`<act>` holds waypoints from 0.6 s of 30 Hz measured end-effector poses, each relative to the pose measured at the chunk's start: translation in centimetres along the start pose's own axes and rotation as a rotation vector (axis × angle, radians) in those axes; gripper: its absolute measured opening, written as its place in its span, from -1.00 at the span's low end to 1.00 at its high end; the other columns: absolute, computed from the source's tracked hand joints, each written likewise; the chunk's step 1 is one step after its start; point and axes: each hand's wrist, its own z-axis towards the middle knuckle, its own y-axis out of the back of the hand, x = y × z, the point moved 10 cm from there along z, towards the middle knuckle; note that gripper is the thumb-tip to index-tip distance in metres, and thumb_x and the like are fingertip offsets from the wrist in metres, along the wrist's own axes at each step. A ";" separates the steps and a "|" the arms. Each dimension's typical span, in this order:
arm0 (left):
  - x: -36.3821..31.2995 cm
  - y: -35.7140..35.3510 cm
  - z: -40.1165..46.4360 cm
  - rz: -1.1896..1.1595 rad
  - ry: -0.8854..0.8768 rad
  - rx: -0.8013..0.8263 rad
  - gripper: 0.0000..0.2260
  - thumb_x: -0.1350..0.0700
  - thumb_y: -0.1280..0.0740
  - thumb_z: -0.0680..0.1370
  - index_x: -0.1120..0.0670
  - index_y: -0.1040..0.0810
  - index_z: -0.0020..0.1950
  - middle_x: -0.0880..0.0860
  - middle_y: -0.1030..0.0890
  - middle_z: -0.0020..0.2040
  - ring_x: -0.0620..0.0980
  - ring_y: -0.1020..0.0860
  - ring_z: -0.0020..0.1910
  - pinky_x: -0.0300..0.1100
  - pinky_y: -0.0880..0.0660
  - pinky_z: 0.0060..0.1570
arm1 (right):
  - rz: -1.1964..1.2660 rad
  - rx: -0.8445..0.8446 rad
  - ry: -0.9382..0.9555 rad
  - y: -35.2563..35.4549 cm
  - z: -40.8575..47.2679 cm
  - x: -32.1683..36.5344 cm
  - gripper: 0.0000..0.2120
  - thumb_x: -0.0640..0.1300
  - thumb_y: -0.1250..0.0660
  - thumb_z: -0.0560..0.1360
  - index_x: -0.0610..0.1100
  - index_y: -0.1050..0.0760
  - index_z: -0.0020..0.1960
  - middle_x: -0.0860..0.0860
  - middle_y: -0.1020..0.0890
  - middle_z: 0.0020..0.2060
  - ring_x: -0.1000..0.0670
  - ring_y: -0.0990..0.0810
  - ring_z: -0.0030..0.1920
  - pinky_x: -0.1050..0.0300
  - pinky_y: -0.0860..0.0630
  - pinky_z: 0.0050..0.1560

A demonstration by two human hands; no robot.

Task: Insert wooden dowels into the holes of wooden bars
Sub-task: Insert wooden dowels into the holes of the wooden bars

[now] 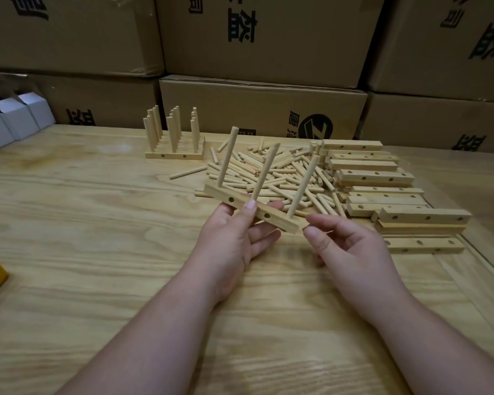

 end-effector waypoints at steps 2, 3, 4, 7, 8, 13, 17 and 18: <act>0.0 0.0 0.1 -0.029 0.019 0.006 -0.72 0.11 -0.18 0.71 0.20 -0.33 0.38 0.19 -0.70 0.16 0.22 -0.68 0.14 0.13 -0.58 0.16 | -0.024 0.037 0.006 -0.6 0.1 0.4 -0.72 0.04 -0.49 0.40 0.10 -0.65 0.11 0.15 -0.70 -0.16 -0.04 -0.64 -0.19 0.17 -0.62 -0.13; 0.0 0.0 0.1 -0.040 0.029 0.004 -0.69 0.11 -0.18 0.70 0.22 -0.32 0.40 0.19 -0.70 0.17 0.22 -0.68 0.15 0.15 -0.57 0.18 | -0.030 0.068 0.001 -1.0 0.2 0.6 -0.69 0.06 -0.48 0.38 0.11 -0.63 0.12 0.14 -0.70 -0.16 -0.01 -0.65 -0.19 0.21 -0.61 -0.14; 0.0 0.1 0.2 -0.049 0.037 0.001 -0.68 0.12 -0.18 0.70 0.22 -0.31 0.42 0.20 -0.70 0.17 0.22 -0.68 0.15 0.16 -0.55 0.21 | -0.034 0.102 -0.008 -1.5 0.4 0.7 -0.67 0.06 -0.48 0.36 0.12 -0.62 0.12 0.13 -0.70 -0.17 0.04 -0.65 -0.20 0.26 -0.59 -0.16; 0.1 0.3 0.4 -0.073 0.049 -0.013 -0.73 0.14 -0.18 0.70 0.19 -0.34 0.37 0.20 -0.70 0.16 0.22 -0.67 0.15 0.21 -0.53 0.25 | -0.142 0.161 0.000 -2.6 1.6 1.1 -0.75 0.00 -0.52 0.41 0.18 -0.59 0.05 0.18 -0.68 -0.20 0.16 -0.63 -0.23 0.40 -0.51 -0.23; 0.0 0.4 0.4 -0.088 0.049 -0.018 -0.76 0.14 -0.18 0.70 0.18 -0.35 0.35 0.20 -0.70 0.16 0.22 -0.68 0.15 0.21 -0.54 0.24 | -0.202 0.169 0.013 -3.0 2.1 1.4 -0.77 0.00 -0.52 0.42 0.20 -0.57 0.03 0.23 -0.66 -0.20 0.20 -0.62 -0.23 0.43 -0.48 -0.26; -1.0 2.5 1.1 -0.242 -0.007 -0.153 -0.82 0.16 -0.16 0.71 0.16 -0.40 0.29 0.20 -0.71 0.14 0.19 -0.69 0.12 0.18 -0.58 0.16 | -0.445 0.261 0.058 -6.0 5.7 3.0 -0.81 0.17 -0.47 0.45 0.25 -0.54 0.03 0.39 -0.58 -0.17 0.30 -0.58 -0.18 0.34 -0.47 -0.33; -2.5 5.1 1.5 -0.343 -0.084 -0.284 -0.87 0.15 -0.16 0.72 0.09 -0.41 0.25 0.18 -0.71 0.13 0.18 -0.70 0.10 0.01 -0.66 -0.04 | -0.562 0.355 0.151 -9.8 8.1 4.8 -0.80 0.14 -0.45 0.47 0.21 -0.57 0.08 0.31 -0.58 -0.13 0.27 -0.56 -0.14 0.30 -0.42 -0.25; -2.7 5.7 1.6 -0.365 -0.096 -0.319 -0.88 0.16 -0.16 0.72 0.07 -0.41 0.23 0.18 -0.71 0.12 0.18 -0.70 0.10 0.00 -0.67 -0.07 | -0.593 0.381 0.174 -10.9 8.7 5.3 -0.83 0.13 -0.45 0.47 0.16 -0.59 0.05 0.25 -0.59 -0.14 0.24 -0.56 -0.16 0.28 -0.43 -0.24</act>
